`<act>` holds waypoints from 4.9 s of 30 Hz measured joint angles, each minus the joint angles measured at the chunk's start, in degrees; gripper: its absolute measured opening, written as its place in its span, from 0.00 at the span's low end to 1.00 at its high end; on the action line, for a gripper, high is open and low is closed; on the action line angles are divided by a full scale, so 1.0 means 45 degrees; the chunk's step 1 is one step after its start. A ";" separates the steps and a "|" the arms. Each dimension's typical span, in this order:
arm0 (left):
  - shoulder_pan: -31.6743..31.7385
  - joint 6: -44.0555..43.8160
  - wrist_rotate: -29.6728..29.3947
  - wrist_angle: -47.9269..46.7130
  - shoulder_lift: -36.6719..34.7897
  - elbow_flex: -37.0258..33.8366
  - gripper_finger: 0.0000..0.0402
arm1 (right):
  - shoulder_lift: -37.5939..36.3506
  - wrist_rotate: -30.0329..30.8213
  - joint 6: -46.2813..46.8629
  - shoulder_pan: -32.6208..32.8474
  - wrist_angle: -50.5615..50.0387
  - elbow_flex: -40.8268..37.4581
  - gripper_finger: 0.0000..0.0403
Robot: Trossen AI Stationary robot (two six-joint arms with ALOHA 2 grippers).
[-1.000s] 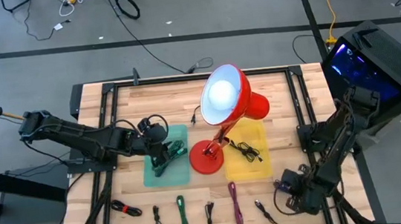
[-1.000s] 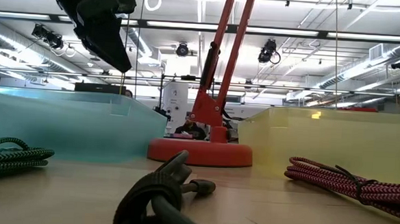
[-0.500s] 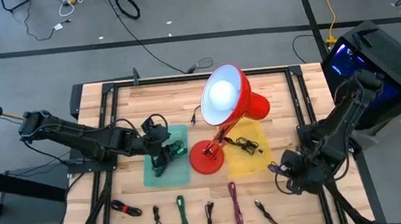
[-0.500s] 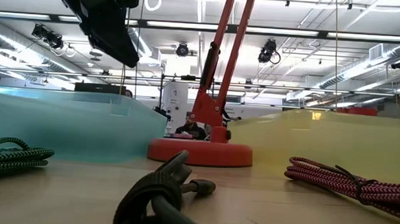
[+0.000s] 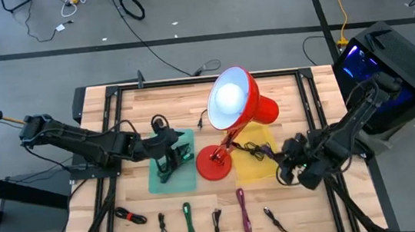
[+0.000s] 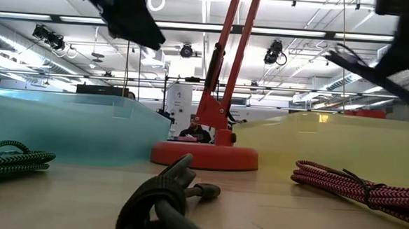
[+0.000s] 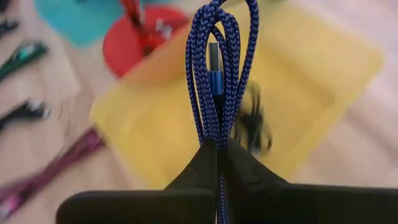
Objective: Pick & Place USB Port
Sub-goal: Put the blue patterned charger cable into the blue bin
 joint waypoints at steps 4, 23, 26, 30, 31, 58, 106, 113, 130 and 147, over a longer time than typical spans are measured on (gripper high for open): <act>0.0753 0.0543 0.0225 0.0881 0.0000 0.0000 0.52 | 0.0000 0.0901 -0.2441 -0.1387 0.1450 0.0005 0.00; 0.4892 0.2989 0.6424 0.6923 0.1158 0.0000 0.52 | 0.0011 -0.2626 -1.3886 -0.7826 1.1152 0.0029 0.00; 0.5201 0.2945 0.7556 0.8285 0.1755 0.0005 0.52 | 0.0211 -0.3858 -1.4313 -0.8619 1.2205 0.0029 0.00; 0.5570 0.2922 0.8469 1.0071 0.2573 0.0000 0.52 | 0.0752 -0.5600 -1.4686 -0.9398 1.3594 0.0029 0.00; 0.5677 0.2881 0.8701 1.0465 0.2730 0.0000 0.52 | 0.0937 -0.6048 -1.4798 -0.9535 1.4014 0.0029 0.00; 0.6449 0.1021 1.1212 1.4166 0.4038 0.0019 0.46 | 0.2611 -0.9356 -1.4589 -1.1324 1.7025 0.0010 0.00; 0.6694 0.1506 1.0914 1.2761 0.4027 0.0019 0.34 | 0.2608 -0.9441 -1.3868 -1.2364 1.6984 0.0015 0.00; 0.6701 0.1321 1.0528 1.2759 0.4027 0.0019 0.53 | 0.2608 -0.9446 -1.3817 -1.2368 1.6977 0.0015 0.00; 0.6625 0.1323 1.0431 1.3634 0.4027 0.0019 0.56 | 0.2608 -0.9659 -1.3756 -1.2077 1.7076 0.0015 0.00; 0.6296 0.1323 1.0159 1.4168 0.4031 0.0019 0.21 | 0.2608 -0.9646 -1.3652 -1.1572 1.7164 0.0019 0.00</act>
